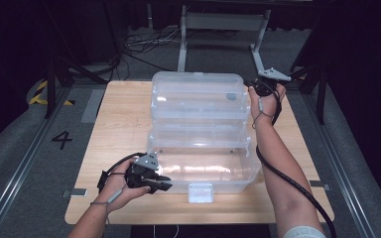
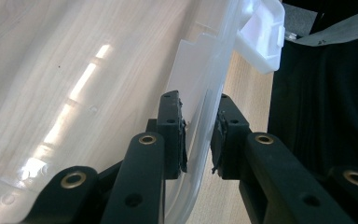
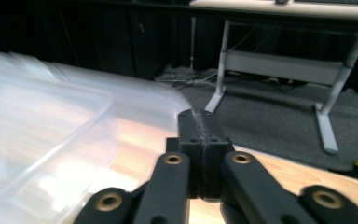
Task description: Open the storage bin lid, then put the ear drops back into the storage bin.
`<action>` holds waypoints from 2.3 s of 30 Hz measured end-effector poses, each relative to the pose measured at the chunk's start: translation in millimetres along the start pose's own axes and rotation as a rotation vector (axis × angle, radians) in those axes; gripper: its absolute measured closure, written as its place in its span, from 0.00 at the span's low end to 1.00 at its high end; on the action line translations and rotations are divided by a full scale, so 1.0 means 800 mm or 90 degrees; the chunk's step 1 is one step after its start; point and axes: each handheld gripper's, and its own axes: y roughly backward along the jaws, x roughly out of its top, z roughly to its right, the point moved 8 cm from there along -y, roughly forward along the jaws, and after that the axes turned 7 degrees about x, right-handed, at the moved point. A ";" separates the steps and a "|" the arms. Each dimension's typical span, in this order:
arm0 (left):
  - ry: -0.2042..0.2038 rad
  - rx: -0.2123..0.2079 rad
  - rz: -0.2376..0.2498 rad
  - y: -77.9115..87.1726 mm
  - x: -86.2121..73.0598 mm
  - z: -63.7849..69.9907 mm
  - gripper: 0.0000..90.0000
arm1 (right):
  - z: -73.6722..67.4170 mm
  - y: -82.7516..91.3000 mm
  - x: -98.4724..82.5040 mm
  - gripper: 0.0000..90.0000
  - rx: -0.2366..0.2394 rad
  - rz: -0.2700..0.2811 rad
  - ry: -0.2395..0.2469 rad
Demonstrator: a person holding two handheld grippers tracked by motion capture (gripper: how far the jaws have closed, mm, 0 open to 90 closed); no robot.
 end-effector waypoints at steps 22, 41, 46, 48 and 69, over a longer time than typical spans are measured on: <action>-0.010 -0.021 0.007 0.006 0.012 0.002 0.84 | -0.008 0.036 0.004 0.80 0.044 0.017 -0.001; 0.011 0.006 0.061 0.046 0.023 -0.011 0.73 | -0.024 0.146 0.025 0.58 0.114 0.033 0.009; 0.024 0.019 0.072 0.053 0.021 -0.016 0.70 | -0.022 0.165 0.021 0.58 0.116 0.034 0.009; 0.029 0.022 0.077 0.056 0.020 -0.018 0.70 | -0.022 0.171 0.019 0.58 0.119 0.034 0.011; 0.079 0.083 0.101 0.097 0.002 -0.045 0.61 | -0.048 0.229 -0.016 0.58 0.218 -0.060 0.062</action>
